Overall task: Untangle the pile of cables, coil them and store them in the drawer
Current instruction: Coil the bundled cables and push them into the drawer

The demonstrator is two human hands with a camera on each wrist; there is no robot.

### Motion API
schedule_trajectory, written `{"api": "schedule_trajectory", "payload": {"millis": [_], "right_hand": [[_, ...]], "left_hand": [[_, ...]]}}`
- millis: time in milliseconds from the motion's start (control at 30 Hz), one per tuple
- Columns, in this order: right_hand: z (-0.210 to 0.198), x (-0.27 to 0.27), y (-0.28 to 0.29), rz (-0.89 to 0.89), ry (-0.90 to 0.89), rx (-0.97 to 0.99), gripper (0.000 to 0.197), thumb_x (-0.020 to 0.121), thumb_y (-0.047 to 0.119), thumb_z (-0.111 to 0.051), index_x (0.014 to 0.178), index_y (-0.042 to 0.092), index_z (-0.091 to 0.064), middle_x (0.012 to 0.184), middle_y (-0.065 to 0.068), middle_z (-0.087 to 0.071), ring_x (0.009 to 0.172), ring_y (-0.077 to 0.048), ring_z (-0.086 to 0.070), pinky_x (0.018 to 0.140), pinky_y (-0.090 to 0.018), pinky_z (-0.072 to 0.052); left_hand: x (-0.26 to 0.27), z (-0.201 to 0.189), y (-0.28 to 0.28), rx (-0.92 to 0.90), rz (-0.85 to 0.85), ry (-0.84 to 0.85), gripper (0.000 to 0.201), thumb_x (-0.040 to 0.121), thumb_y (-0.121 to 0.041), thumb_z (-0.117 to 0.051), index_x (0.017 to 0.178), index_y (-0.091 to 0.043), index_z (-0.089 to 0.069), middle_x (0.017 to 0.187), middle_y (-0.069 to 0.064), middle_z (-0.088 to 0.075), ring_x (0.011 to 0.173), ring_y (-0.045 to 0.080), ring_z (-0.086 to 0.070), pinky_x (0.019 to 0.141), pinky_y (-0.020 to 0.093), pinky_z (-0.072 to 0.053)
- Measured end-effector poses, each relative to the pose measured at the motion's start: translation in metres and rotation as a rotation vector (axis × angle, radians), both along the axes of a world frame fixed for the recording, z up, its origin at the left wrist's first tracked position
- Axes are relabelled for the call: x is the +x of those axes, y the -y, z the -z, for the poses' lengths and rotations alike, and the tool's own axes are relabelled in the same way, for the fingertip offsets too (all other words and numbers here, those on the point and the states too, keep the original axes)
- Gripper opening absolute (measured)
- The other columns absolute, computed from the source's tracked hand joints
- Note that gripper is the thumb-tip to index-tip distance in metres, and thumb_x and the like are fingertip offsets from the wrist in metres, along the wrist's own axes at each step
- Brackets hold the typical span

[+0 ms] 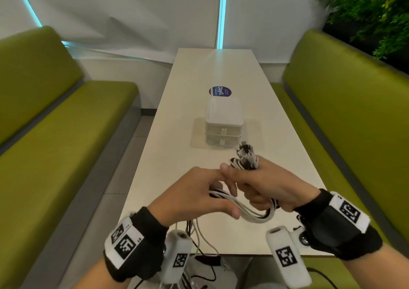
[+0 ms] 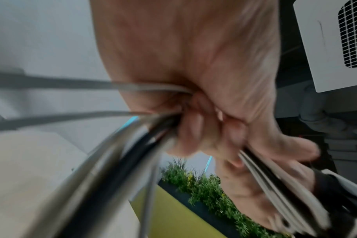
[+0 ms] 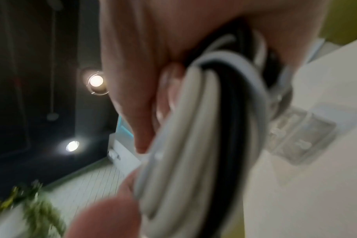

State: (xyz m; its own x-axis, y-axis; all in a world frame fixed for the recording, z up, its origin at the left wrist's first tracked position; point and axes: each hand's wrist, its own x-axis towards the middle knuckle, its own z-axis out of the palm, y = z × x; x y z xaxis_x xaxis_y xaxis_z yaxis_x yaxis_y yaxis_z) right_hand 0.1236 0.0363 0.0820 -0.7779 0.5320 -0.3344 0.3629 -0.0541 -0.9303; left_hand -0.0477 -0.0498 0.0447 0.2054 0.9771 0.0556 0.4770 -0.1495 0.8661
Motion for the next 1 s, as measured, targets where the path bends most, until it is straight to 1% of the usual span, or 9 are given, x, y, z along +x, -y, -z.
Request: {"api": "schedule_trajectory", "payload": {"millis": [133,267,400,533,633,700,767,867,1000], "right_hand": [[-0.004,0.013,-0.011,-0.053,-0.095,-0.253,0.053,0.081,0.053,-0.068,0.063,0.018,-0.032,0.05,0.001,-0.017,0.036,-0.011,-0.013,0.038,-0.017,-0.015],[-0.01,0.018,-0.017,-0.131,-0.22,-0.393,0.056,0.079,0.055,-0.071,0.066,0.016,-0.031,0.047,0.004,-0.022,0.034,-0.01,-0.013,0.036,-0.015,-0.02],[-0.011,0.011,-0.008,-0.048,-0.007,-0.049,0.054,0.085,0.05,-0.066,0.066,0.018,-0.027,0.053,-0.003,-0.02,0.041,-0.016,-0.014,0.039,-0.021,-0.016],[-0.006,-0.001,-0.004,-0.012,0.094,0.373,0.053,0.083,0.062,-0.057,0.075,0.01,-0.062,0.051,-0.001,-0.031,0.042,-0.014,-0.026,0.04,-0.023,-0.024],[-0.003,-0.006,-0.007,0.007,0.041,0.37,0.058,0.081,0.064,-0.058,0.086,0.006,-0.065,0.053,0.002,-0.032,0.044,-0.013,-0.026,0.04,-0.023,-0.025],[-0.003,-0.008,-0.008,-0.002,0.007,0.353,0.047,0.081,0.052,-0.067,0.087,0.006,-0.064,0.052,0.003,-0.041,0.044,-0.008,-0.033,0.042,-0.021,-0.029],[-0.001,-0.011,-0.007,-0.066,0.012,0.398,0.029,0.077,0.037,-0.079,0.09,0.012,-0.069,0.066,0.0,-0.064,0.054,-0.006,-0.051,0.052,-0.019,-0.04],[0.011,-0.012,-0.009,-0.038,0.086,0.504,0.021,0.072,0.031,-0.083,0.082,0.018,-0.07,0.074,0.0,-0.067,0.065,-0.013,-0.058,0.065,-0.036,-0.047],[0.025,-0.016,-0.008,0.021,0.108,0.584,0.009,0.077,0.019,-0.073,0.081,0.016,-0.066,0.074,-0.003,-0.067,0.068,-0.021,-0.06,0.069,-0.047,-0.051]], "left_hand": [[-0.011,0.005,0.0,-0.2,0.132,-0.013,0.019,0.076,-0.038,-0.081,0.076,-0.024,-0.068,0.051,-0.01,-0.053,0.047,0.007,-0.047,0.051,0.021,-0.038],[-0.014,0.021,0.0,-0.236,0.196,0.081,0.038,0.083,-0.051,-0.062,0.069,-0.016,-0.065,0.057,-0.004,-0.053,0.048,0.007,-0.041,0.051,0.018,-0.033],[-0.013,0.02,-0.005,-0.196,0.063,0.191,0.032,0.086,-0.05,-0.06,0.068,-0.024,-0.063,0.052,-0.012,-0.042,0.046,0.006,-0.035,0.049,0.019,-0.032],[-0.01,0.002,-0.02,-0.058,-0.046,0.112,0.025,0.099,-0.023,-0.054,0.076,-0.025,-0.065,0.053,-0.017,-0.05,0.047,0.0,-0.037,0.049,0.015,-0.031],[-0.008,-0.009,-0.029,-0.053,-0.056,0.167,0.035,0.101,-0.031,-0.043,0.077,-0.037,-0.066,0.051,-0.018,-0.048,0.047,0.002,-0.03,0.047,0.018,-0.026],[-0.01,-0.011,-0.032,-0.064,-0.054,0.225,0.039,0.101,-0.04,-0.04,0.076,-0.03,-0.069,0.056,-0.011,-0.044,0.051,0.005,-0.031,0.048,0.02,-0.027],[-0.009,-0.011,-0.033,-0.072,-0.073,0.188,0.055,0.098,-0.053,-0.04,0.096,-0.005,-0.067,0.064,0.011,-0.044,0.054,0.008,-0.037,0.052,0.021,-0.033],[-0.003,-0.011,-0.031,-0.065,-0.101,0.124,0.044,0.099,-0.033,-0.043,0.09,0.006,-0.061,0.054,-0.015,-0.046,0.043,0.0,-0.038,0.048,0.008,-0.031],[-0.003,-0.008,-0.032,-0.059,-0.11,0.08,0.036,0.1,-0.026,-0.046,0.073,-0.002,-0.049,0.056,-0.01,-0.037,0.042,0.002,-0.031,0.044,0.011,-0.026]]}}
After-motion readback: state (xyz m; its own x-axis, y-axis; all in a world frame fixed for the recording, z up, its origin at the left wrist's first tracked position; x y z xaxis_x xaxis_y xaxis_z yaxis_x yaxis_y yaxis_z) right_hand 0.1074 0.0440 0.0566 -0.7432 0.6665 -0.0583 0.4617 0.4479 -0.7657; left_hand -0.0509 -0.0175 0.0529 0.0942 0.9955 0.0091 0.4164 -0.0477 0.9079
